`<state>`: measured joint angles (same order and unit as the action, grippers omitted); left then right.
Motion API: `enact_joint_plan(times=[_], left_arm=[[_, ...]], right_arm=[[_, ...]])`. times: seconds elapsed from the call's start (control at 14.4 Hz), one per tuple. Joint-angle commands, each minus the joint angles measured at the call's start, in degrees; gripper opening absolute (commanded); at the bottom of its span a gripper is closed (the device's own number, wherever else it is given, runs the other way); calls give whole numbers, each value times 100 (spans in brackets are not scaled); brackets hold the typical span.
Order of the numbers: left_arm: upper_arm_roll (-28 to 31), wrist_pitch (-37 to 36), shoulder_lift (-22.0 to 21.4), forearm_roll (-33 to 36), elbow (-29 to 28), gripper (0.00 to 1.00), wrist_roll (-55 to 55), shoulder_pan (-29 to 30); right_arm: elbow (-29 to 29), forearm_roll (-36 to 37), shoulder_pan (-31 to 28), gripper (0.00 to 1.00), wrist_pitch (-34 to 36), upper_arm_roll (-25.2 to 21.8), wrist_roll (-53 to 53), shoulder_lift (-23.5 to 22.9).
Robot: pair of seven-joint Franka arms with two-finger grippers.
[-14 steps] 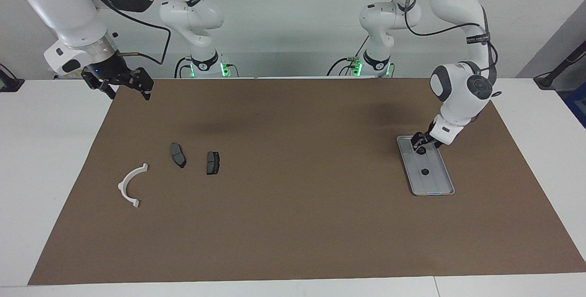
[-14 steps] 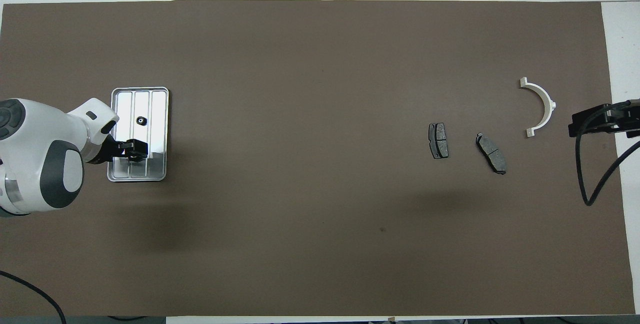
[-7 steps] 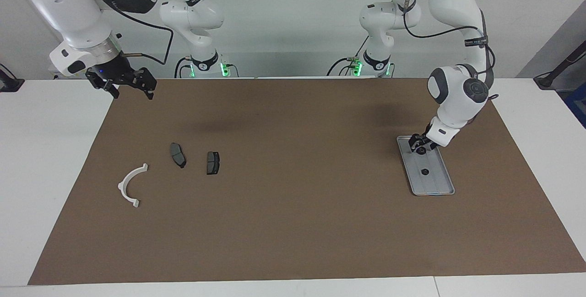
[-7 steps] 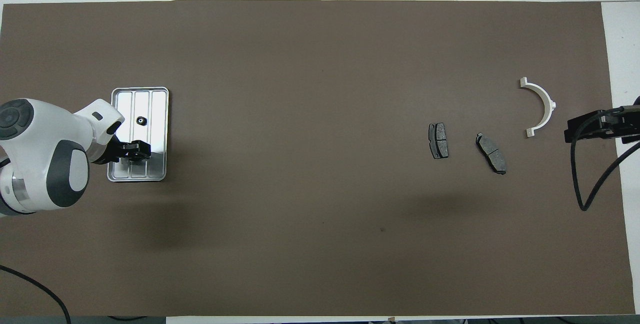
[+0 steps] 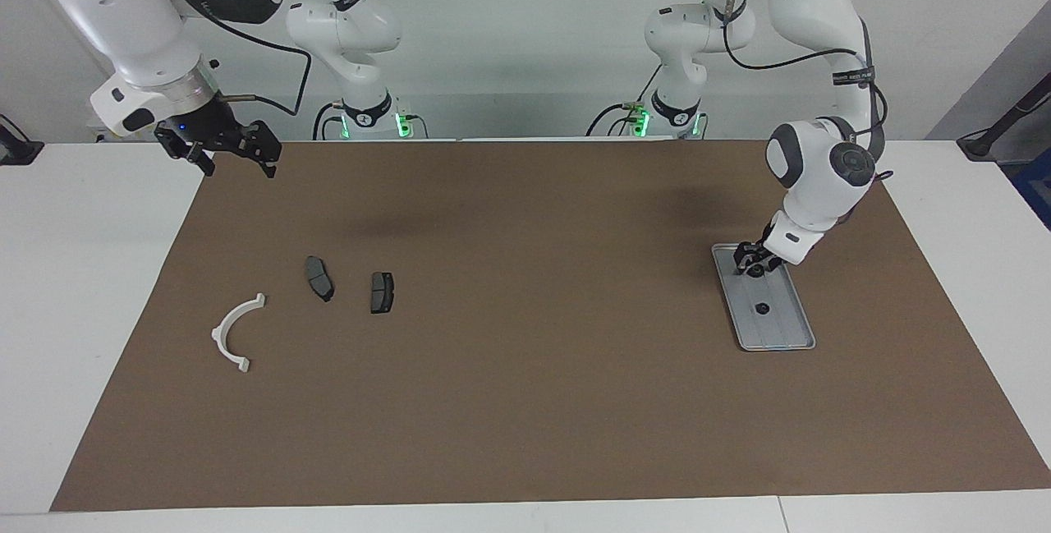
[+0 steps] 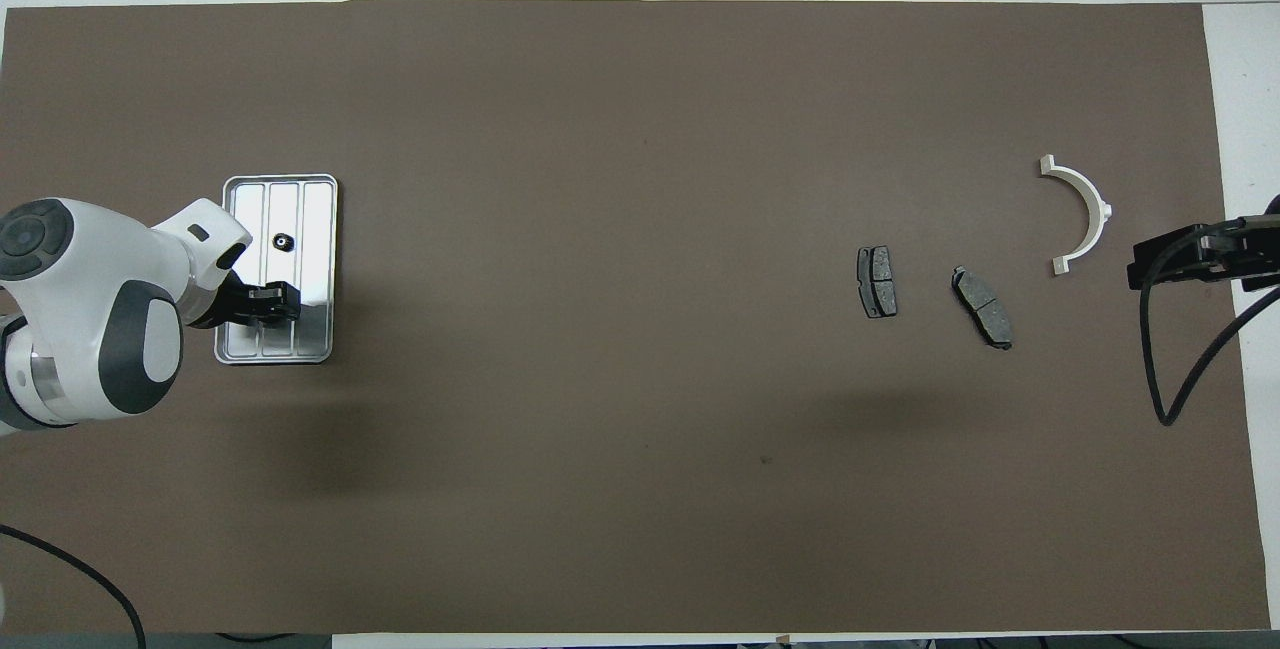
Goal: Place bearing gear from tray to pile
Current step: 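Close the left gripper on the black gear and lift it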
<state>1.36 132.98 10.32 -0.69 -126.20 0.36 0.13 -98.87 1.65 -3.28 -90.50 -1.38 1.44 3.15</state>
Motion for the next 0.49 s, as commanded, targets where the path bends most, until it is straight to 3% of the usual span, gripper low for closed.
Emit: enact_joint_plan(times=[0.0, 0.28, 0.42], left_arm=[[66, 114, 32, 96, -36, 37, -18, -75], [66, -78, 40, 61, 60, 0, -62, -92], [40, -498, 41, 61, 384, 0, -298, -101]], right_arm=[[-176, -7, -6, 100, -55, 24, -127, 150], [-326, -7, -6, 100, -64, 24, -127, 212], [-326, -7, -6, 100, -107, 24, -127, 212]])
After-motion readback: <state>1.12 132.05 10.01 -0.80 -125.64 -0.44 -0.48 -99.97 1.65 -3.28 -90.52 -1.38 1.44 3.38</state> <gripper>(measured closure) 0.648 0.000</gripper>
